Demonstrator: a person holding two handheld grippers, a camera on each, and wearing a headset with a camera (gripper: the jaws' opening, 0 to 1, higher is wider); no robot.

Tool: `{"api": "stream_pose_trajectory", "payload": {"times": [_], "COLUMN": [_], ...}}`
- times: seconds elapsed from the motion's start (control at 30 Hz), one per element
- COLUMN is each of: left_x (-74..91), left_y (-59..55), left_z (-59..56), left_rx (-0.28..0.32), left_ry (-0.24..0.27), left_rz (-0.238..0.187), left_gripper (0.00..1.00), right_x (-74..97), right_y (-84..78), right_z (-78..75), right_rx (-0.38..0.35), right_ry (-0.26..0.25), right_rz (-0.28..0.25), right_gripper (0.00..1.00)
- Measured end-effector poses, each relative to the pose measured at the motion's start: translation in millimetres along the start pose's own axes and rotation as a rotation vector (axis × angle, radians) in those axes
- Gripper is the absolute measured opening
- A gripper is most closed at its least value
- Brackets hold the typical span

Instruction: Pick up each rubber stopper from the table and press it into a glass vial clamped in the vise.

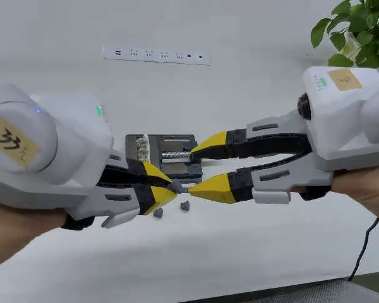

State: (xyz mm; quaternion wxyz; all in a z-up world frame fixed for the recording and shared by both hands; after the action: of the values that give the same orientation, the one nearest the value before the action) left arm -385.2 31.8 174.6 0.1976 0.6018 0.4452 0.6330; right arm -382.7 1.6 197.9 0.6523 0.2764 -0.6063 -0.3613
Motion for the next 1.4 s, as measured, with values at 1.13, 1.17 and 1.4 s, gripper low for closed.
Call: {"api": "stream_pose_trajectory", "payload": {"times": [1.13,1.17,1.4], "left_x": [10.9,11.2,11.2], "left_y": [10.9,11.0,9.6], "left_z": [-14.5,-14.4,-15.7], "left_rx": [-0.041,-0.042,-0.043], "left_ry": [-0.029,-0.029,-0.042], "left_rz": [-0.003,-0.004,0.004], "left_gripper": [0.03,0.03,0.03], "right_x": [-5.5,-5.5,-6.7], "right_y": [1.5,1.7,0.6], "right_z": [17.5,17.6,20.5], "right_rx": [0.100,0.100,0.127], "right_ry": [0.076,0.076,0.084], "right_rz": [0.072,0.072,0.086], "right_gripper": [0.08,0.07,0.07]}}
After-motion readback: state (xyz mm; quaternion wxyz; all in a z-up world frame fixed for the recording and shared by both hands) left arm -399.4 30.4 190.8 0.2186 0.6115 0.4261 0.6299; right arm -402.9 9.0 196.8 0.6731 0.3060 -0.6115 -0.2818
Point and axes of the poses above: the centre of the closed fingertips' face, and the gripper's own axes: x roughly backward along the fingers, z roughly to its left, y roughly out of its top, the point moved 2 cm from there along x, roughly backward along the fingers, and after that the axes turned 5 degrees about z, right-handed, at the moved point
